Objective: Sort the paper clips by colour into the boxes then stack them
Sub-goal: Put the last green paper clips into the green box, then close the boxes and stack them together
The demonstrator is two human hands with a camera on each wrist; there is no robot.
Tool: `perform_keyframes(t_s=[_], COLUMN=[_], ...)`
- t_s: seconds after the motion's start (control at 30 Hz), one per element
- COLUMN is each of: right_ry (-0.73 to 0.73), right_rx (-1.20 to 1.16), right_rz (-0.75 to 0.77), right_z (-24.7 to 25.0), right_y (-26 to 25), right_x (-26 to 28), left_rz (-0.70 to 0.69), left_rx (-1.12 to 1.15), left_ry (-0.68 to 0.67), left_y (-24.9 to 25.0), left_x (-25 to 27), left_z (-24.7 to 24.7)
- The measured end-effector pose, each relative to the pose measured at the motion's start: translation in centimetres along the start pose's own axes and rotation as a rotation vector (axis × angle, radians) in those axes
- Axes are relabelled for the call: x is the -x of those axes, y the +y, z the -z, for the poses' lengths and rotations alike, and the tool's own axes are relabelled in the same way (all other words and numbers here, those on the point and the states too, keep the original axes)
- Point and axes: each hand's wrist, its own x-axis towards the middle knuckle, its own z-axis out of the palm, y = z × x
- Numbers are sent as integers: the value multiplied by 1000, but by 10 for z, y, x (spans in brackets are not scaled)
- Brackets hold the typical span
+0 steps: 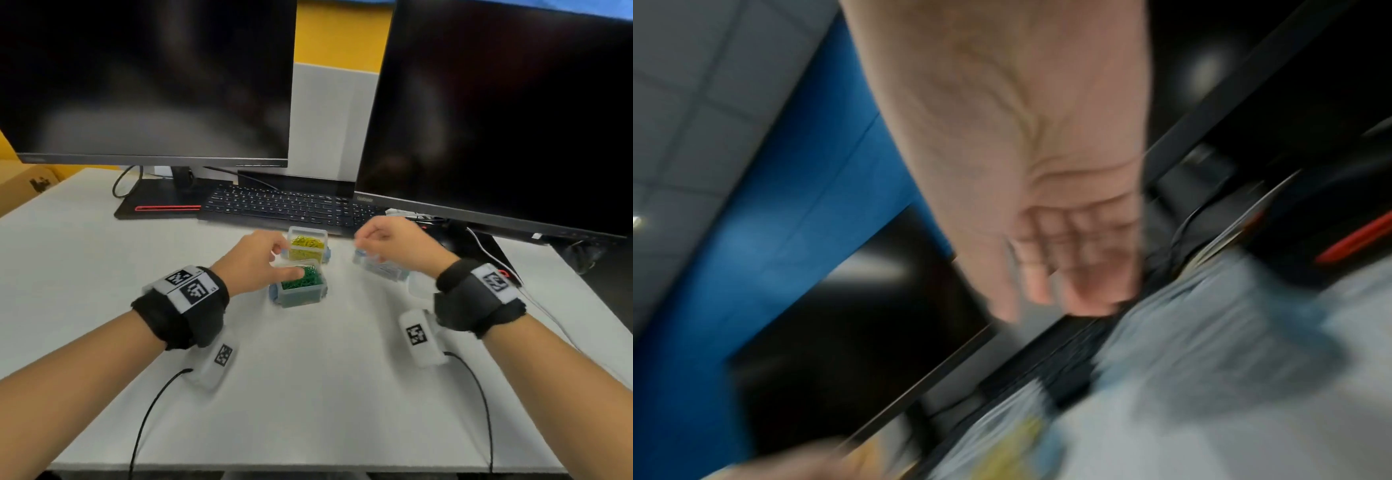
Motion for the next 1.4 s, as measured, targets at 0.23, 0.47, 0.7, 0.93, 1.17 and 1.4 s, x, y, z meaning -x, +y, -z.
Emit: perform_keyframes(t_s=[0.23, 0.47, 0.7, 0.93, 1.17, 1.4], right_ry=[-323, -328, -333, -414, -455, -458], right_rx=[559, 539, 411, 432, 574, 559], right_rz=[-404, -359, -138, 157, 148, 129], right_z=[38, 31, 36, -29, -33, -31], right_y=[87, 91, 35, -32, -44, -50], right_x=[30, 41, 49, 14, 9, 9], left_rz=[-25, -17, 188, 154, 203, 320], left_rx=[-35, 33, 457, 382, 446, 693], left_ry=[-337, -354, -422, -366, -384, -276], left_y=[15, 24, 9, 5, 4, 11], left_x=[-3, -5, 0, -1, -3, -6], left_z=[-24, -28, -27, -34, -26, -12])
